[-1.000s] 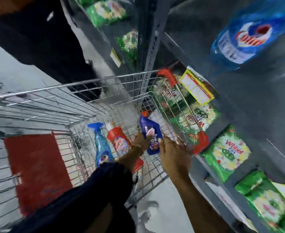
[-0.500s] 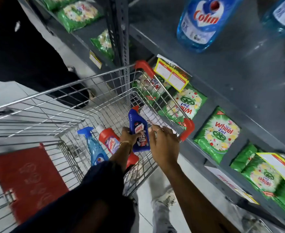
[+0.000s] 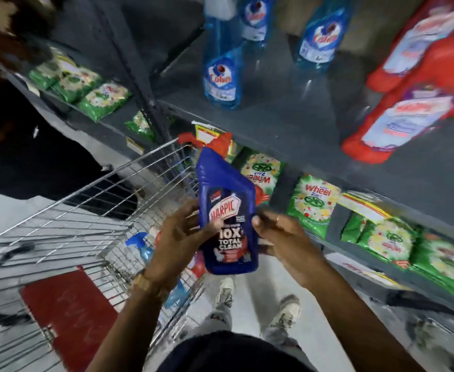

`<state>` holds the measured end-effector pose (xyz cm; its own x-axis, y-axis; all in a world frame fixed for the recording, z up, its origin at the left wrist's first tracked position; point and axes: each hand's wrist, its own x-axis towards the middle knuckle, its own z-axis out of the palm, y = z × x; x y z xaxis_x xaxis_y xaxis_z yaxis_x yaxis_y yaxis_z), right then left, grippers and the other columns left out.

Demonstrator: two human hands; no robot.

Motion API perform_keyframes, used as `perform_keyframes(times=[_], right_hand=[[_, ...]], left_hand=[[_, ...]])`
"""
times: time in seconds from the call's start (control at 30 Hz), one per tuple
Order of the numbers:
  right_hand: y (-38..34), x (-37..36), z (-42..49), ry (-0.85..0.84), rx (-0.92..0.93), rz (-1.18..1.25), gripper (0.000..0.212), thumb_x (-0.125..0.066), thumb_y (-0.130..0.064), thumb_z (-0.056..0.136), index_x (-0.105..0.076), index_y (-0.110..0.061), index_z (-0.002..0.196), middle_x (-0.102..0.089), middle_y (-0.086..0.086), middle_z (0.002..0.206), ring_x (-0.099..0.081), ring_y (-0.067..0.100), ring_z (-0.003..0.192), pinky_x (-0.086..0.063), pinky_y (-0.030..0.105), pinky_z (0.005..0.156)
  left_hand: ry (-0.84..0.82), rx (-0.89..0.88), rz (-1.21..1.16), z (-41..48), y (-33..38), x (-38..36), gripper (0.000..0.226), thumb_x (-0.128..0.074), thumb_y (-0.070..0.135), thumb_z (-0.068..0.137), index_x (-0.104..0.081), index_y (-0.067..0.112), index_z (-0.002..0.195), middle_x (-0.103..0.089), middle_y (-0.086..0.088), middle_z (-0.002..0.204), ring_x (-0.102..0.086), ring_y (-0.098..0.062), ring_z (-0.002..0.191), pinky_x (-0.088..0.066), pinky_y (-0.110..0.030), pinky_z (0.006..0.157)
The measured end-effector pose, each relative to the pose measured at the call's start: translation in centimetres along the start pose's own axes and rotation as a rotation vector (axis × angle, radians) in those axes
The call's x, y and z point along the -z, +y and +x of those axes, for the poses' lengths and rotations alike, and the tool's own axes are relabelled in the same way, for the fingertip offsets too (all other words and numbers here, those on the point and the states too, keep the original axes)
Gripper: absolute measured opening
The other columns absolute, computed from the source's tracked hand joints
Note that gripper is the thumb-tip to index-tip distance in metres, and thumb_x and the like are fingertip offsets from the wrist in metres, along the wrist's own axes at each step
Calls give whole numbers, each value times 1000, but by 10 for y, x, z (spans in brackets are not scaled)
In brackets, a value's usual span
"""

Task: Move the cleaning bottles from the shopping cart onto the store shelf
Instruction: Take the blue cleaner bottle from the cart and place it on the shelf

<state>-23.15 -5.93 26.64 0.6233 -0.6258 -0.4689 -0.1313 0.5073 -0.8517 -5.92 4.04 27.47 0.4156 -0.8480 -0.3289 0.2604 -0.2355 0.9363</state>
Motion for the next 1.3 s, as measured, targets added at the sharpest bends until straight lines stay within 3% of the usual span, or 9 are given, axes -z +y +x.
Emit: perform_keyframes(times=[0.1,0.4,0.53,0.67,0.8,0.87,0.97,1.17,1.3], right_hand=[[-12,37,-48,101,40,25,35,-61,-33,80,-67,-13,108,-74,6,100,-70,20,89,-58,30,70],[-8,142,-174,462,289,74,26,-58,-24,82,-70,-16,104,-76,1,91,-70,15,83,-57,28,65],[-14,195,-203,558,485,20,28,-55,-14,91,-62,-5,117,-69,20,110,-67,25,93,-57,41,81],[-28,267,-212,721,620,31,30,-45,0,94,-59,-4,121,-74,-3,101,-67,10,91,-56,25,76],[-43,328,-204,847,655,26,27,-45,4,94,-61,-6,113,-71,-8,91,-62,7,80,-52,33,72],[-49,354,-200,875,649,-16,25,-45,3,95,-62,-9,109,-69,-7,88,-57,5,75,-47,30,67],[-49,381,-196,887,634,-7,31,-45,2,95,-55,-2,124,-64,13,109,-59,17,90,-50,36,77],[-46,409,-196,917,632,-43,36,-46,-3,96,-52,-8,130,-63,12,123,-60,19,106,-49,44,91],[-44,413,-193,927,643,-64,36,-46,-4,96,-52,-21,127,-63,3,122,-61,11,107,-50,41,94]], left_hand=[[-146,13,-24,-16,6,-45,23,-65,26,83,-68,19,105,-77,7,88,-71,-8,71,-57,-26,59],[-543,-24,64,-33,0,-202,21,-55,21,92,-66,27,109,-76,4,98,-70,-16,87,-58,-26,66],[-679,-201,88,-29,1,-280,24,-53,18,91,-62,19,113,-72,0,110,-65,-13,99,-57,-30,81],[-781,-380,135,-12,5,-373,24,-50,13,91,-57,14,113,-66,-6,114,-60,-12,104,-49,-32,96],[-777,-467,181,15,0,-444,24,-47,-4,94,-53,5,116,-62,-11,114,-58,-12,101,-50,-22,91],[-756,-462,212,24,-5,-470,24,-46,-6,94,-51,-6,118,-62,-20,119,-55,-17,104,-49,-38,97],[-726,-418,244,31,-11,-494,29,-46,-6,95,-46,-13,123,-57,-33,127,-54,-21,108,-43,-56,105],[-760,-412,292,41,-17,-519,31,-47,-3,95,-45,-8,126,-60,-31,125,-58,-24,107,-48,-47,99],[-736,-413,302,45,-23,-521,36,-49,1,95,-43,-7,130,-60,-28,127,-59,-38,117,-50,-50,101]])
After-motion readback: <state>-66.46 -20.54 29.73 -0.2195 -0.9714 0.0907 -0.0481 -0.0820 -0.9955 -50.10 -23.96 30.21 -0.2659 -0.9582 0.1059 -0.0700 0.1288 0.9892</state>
